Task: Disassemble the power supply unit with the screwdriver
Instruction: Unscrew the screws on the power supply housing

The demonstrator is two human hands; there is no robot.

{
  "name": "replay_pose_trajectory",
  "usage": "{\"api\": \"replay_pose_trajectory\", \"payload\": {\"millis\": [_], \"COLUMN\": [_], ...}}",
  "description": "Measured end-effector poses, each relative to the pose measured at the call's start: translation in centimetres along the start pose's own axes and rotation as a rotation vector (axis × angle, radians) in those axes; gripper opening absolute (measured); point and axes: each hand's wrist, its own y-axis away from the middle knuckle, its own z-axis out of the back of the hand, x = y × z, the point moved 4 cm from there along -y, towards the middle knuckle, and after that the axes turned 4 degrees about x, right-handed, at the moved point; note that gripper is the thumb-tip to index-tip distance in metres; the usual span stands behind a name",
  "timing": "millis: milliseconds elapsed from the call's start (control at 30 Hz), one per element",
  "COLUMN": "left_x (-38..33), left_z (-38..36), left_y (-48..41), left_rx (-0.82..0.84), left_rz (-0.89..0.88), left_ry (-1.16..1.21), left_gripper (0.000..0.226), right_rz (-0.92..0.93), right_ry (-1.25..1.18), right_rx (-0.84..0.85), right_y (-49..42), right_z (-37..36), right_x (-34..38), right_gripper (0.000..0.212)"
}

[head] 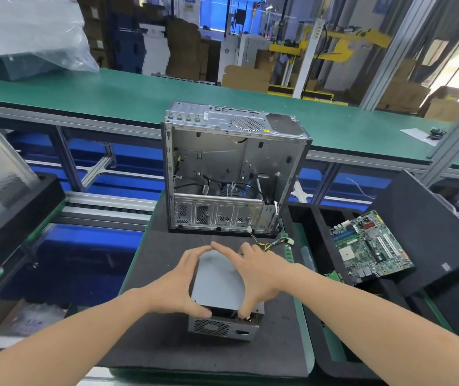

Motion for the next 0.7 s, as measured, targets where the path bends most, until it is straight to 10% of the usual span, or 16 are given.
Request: {"api": "replay_pose_trajectory", "payload": {"millis": [700], "left_x": [1.4], "left_z": [-0.4], "left_y": [0.0], "left_rx": [0.138], "left_rz": [0.018], "left_ry": [-0.042], "left_gripper": [0.169], "right_rz": [-0.03], "right_ry": [0.055], "right_rx": [0.005], "right_y": [0.5], "right_z": [-0.1], "right_x": [0.4], "right_gripper": [0.146]}}
